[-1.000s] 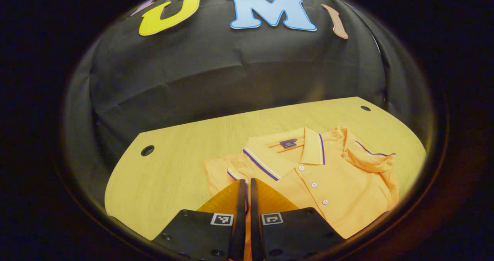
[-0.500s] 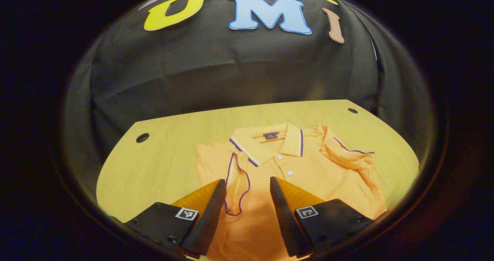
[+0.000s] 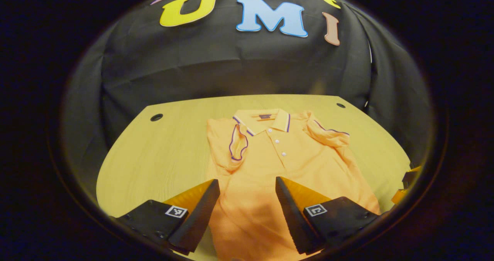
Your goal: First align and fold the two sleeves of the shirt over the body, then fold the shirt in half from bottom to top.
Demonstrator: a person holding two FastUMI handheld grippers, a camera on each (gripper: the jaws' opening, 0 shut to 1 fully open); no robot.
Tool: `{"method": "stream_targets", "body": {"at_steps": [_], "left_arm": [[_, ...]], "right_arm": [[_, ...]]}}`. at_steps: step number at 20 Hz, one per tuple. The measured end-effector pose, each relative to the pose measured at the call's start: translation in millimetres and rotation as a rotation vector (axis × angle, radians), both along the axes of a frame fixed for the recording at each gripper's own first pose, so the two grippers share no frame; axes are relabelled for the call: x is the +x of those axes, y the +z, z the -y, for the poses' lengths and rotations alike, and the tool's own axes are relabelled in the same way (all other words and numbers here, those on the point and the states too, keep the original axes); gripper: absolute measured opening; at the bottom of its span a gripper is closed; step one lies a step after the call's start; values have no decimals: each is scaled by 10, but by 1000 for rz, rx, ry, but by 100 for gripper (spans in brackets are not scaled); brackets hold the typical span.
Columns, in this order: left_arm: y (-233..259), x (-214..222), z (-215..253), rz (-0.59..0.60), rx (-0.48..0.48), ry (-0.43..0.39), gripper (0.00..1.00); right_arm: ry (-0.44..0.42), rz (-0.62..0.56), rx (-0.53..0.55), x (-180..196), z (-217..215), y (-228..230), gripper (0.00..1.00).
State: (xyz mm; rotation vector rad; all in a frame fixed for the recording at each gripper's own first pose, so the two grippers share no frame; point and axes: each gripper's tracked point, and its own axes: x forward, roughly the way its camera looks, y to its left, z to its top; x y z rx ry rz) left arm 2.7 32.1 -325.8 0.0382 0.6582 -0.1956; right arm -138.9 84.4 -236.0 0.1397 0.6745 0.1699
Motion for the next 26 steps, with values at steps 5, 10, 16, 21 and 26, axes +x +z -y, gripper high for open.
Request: {"method": "stream_targets", "body": {"at_steps": [5, 10, 16, 21, 26], "left_arm": [[1, -552, -73, -31, -14, 7, 95], [2, -1017, -205, -45, -1, 15, 96], [-116, -1615, -405, -89, 3, 18, 96], [-245, -2073, -530, -132, 2, 13, 96], [-321, -2342, -514, -143, 8, -10, 96]], "right_arm": [[1, -34, 22, -218, -19, -184, 98], [8, -75, 11, -467, -15, -400, 98], [20, -118, -3, -686, -62, -601, 98], [26, -135, -23, -814, -85, -706, 98], [15, -151, -49, -905, -59, -809, 98]]}}
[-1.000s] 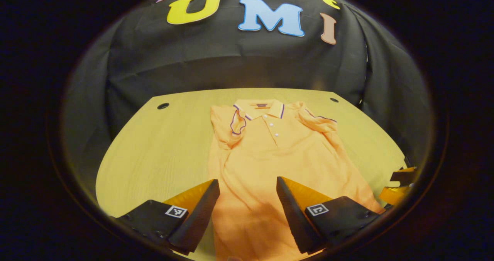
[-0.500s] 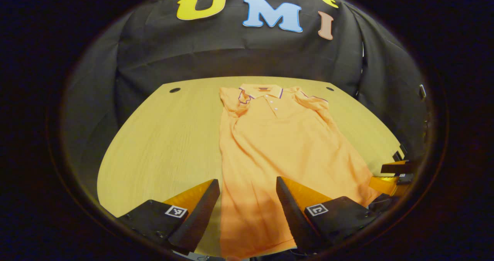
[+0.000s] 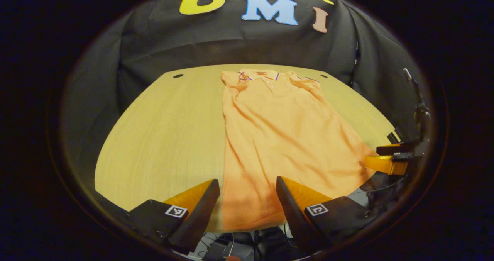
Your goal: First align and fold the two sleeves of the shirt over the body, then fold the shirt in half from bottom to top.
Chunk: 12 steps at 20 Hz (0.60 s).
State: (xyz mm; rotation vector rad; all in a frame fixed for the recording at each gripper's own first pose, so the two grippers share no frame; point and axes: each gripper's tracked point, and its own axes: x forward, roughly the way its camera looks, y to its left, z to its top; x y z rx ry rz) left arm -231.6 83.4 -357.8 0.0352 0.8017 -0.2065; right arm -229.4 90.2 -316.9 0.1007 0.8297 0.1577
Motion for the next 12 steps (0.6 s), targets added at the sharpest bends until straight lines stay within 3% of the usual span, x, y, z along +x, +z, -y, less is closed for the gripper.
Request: {"method": "stream_targets", "body": {"at_steps": [11, 12], "left_arm": [[-176, -162, 91, -5, 57, -4, 94], [-174, -176, 103, -8, 56, 6, 84]], "right_arm": [[1, 0, 0, -102, -13, -119, 97], [0, 0, 4, -108, -11, -128, 96]]}}
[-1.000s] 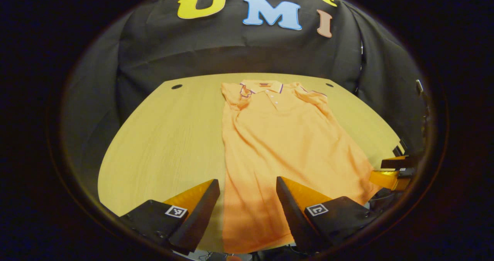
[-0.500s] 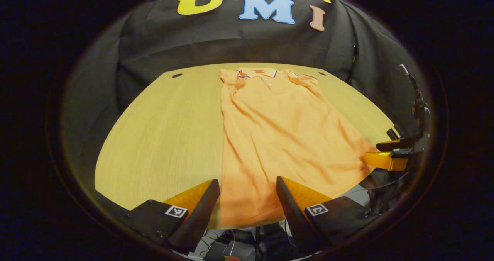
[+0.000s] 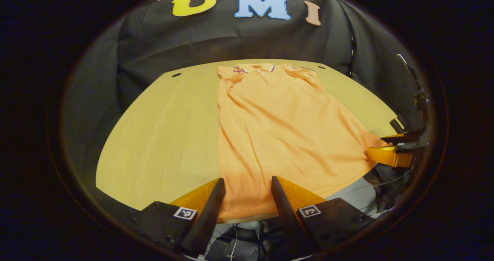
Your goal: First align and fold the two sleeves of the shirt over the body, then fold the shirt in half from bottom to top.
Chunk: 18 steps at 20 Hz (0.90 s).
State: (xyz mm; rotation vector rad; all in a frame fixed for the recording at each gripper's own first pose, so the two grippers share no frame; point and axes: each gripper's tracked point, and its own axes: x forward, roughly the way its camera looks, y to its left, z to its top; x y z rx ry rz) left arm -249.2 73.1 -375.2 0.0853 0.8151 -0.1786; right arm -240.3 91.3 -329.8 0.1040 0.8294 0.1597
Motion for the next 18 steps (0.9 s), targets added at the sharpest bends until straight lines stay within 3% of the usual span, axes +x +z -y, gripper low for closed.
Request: {"method": "stream_targets", "body": {"at_steps": [3, 4, 6, 7, 8, 9, 18], "left_arm": [[-19, 26, 78, -6, -10, 13, 58], [-6, 50, 129, -9, -22, 16, 37], [-11, 53, 143, -19, -19, 16, 12], [-16, 48, 148, -18, -13, 10, 12], [-25, 68, 158, -12, -21, 17, 12], [2, 48, 148, -15, -17, 12, 6], [651, 433, 93, 107, -43, 35, 6]], "right_arm": [[-9, -4, 15, -12, 2, 10, 63], [-14, -8, 25, -17, -6, -2, 55], [-25, -11, 54, -4, -17, 0, 30], [-20, -11, 65, -31, 0, 10, 24], [-42, -15, 90, -30, -23, -17, 24], [-40, -26, 118, -37, -39, 5, 4], [-47, 101, 153, 321, 108, 674, 5]]}}
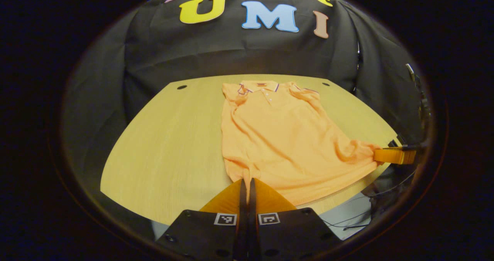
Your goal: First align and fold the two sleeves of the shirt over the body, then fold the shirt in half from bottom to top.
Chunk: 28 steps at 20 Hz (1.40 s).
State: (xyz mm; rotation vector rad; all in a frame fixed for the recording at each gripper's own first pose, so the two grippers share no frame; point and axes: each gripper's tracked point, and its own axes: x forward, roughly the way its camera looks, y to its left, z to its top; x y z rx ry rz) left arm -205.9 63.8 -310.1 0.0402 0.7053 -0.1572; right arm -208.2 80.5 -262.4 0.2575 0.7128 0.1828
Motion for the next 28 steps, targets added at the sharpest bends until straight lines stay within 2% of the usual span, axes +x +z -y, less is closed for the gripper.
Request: {"method": "stream_targets", "body": {"at_steps": [6, 11, 19, 28], "left_arm": [[507, 550, 59, 97, -42, 3, 7], [712, 1095, 40, 145, -73, 7, 6], [857, 2115, 16, 177, -115, 25, 6], [890, 3237, 109, 227, -95, -15, 6]], "right_arm": [[-15, 108, -29, 500, 8, 570, 4], [-19, 157, -59, 1020, 0, 878, 4], [-16, 196, -94, 1918, -85, 1167, 4], [-43, 209, -126, 2969, -101, 1295, 4]]}}
